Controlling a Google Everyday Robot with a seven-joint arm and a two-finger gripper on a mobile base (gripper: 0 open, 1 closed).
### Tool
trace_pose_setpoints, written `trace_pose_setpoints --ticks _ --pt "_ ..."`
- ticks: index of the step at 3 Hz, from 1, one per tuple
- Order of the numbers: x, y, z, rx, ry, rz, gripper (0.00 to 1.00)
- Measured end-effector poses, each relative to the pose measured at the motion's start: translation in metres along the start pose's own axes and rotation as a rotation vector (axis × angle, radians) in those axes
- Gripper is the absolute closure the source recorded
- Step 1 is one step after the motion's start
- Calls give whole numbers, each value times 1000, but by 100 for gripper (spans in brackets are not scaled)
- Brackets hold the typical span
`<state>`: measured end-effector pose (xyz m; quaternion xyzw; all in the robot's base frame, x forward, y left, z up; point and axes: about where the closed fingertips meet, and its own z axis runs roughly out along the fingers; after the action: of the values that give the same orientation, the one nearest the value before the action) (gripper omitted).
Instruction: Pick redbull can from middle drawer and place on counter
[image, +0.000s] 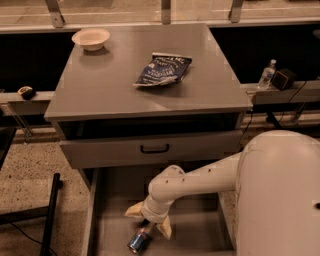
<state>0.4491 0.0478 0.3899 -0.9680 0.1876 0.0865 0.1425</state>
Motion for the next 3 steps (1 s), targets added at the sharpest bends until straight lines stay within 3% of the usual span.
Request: trace_pose_setpoints --ticks 1,2,3 --pt "-10 -6 18 21 -11 27 0" --pt "-17 -10 30 22 -28 40 17" --pt "-21 -13 35 36 -51 44 41"
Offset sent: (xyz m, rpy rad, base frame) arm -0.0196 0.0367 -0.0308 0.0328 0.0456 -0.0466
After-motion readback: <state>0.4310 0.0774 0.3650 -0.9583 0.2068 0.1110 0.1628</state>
